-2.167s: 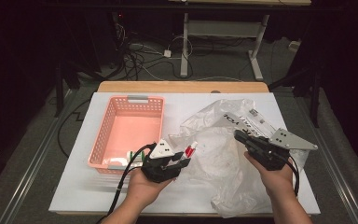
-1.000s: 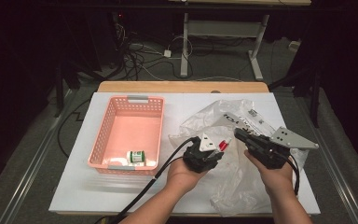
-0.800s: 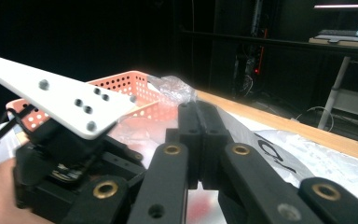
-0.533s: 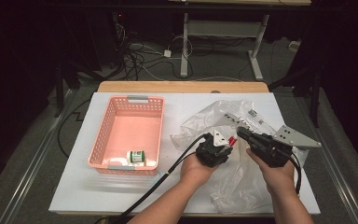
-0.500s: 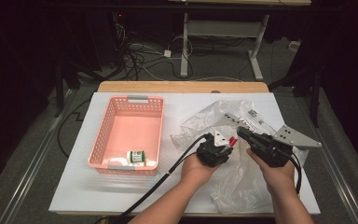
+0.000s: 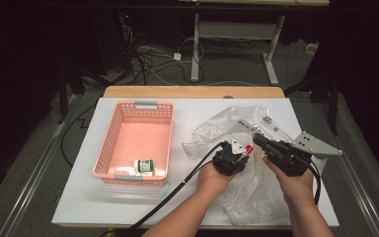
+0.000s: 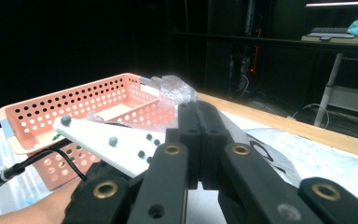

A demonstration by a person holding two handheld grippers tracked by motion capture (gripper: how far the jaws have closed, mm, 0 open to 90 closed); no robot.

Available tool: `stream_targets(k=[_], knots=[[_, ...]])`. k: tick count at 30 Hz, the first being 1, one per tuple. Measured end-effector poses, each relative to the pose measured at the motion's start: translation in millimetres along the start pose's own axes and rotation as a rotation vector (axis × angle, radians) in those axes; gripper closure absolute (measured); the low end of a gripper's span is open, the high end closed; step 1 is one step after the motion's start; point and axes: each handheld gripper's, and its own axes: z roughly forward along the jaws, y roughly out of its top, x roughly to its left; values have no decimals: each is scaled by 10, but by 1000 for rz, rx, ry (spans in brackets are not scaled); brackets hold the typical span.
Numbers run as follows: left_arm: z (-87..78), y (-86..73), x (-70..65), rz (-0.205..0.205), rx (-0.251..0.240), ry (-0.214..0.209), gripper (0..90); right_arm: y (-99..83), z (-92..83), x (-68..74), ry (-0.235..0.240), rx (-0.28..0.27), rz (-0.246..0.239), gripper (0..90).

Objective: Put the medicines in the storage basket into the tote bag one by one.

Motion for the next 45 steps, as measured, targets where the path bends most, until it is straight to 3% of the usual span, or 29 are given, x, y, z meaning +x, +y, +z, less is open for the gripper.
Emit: stream_targets(k=[5, 10, 15, 25, 30, 33, 38, 45], knots=[[42, -20, 24, -14, 20, -7, 654, -2, -2, -4, 0, 3, -3, 900], [-16, -6, 14, -6, 21, -43, 573, -6, -6, -8, -1, 5, 4, 900], [-125, -18, -21, 1, 21, -85, 430, -7, -9, -7, -1, 6, 2, 900], [-506, -175, -104, 33, -25, -150, 245, 6, -30, 19, 1, 8, -10, 900], [-690, -287, -101, 14, -35, -153, 145, 1, -26, 26, 0, 10, -9, 900], [-796, -346, -107, 12, -48, -168, 137, -1, -27, 27, -1, 13, -15, 900], [-959, -418, -116, 8, -51, -186, 0, -3, -27, 31, -3, 15, -15, 900], [-1218, -494, -118, 20, -72, -183, 0, -7, -25, 34, -7, 18, -15, 900]])
